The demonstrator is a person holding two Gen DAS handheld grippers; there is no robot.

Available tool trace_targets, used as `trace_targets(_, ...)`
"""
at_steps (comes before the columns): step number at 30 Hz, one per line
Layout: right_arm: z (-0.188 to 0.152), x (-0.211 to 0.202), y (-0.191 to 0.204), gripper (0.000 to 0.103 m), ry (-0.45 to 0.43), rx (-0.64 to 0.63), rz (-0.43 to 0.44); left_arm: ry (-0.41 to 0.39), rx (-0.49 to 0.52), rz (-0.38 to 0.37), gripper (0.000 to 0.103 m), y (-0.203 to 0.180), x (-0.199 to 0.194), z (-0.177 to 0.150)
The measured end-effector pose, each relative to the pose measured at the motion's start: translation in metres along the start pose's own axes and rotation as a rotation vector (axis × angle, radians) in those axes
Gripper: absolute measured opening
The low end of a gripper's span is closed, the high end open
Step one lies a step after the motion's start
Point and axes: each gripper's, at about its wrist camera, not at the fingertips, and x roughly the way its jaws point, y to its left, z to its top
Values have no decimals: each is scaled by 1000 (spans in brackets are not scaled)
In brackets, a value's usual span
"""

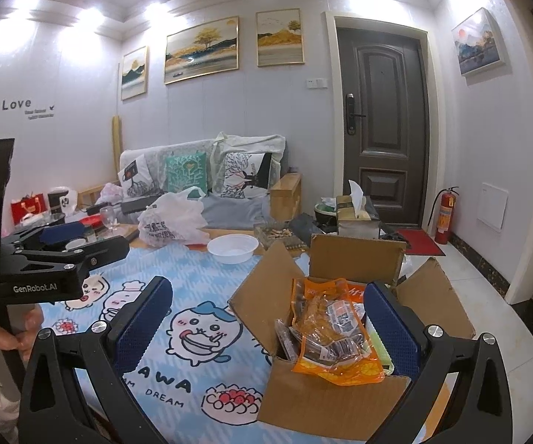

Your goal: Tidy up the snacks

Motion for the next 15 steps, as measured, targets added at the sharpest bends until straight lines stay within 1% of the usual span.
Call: trace_targets(15, -2, -3, 1, 103, -1, 1, 5, -2, 1, -4, 102, 0, 0, 1)
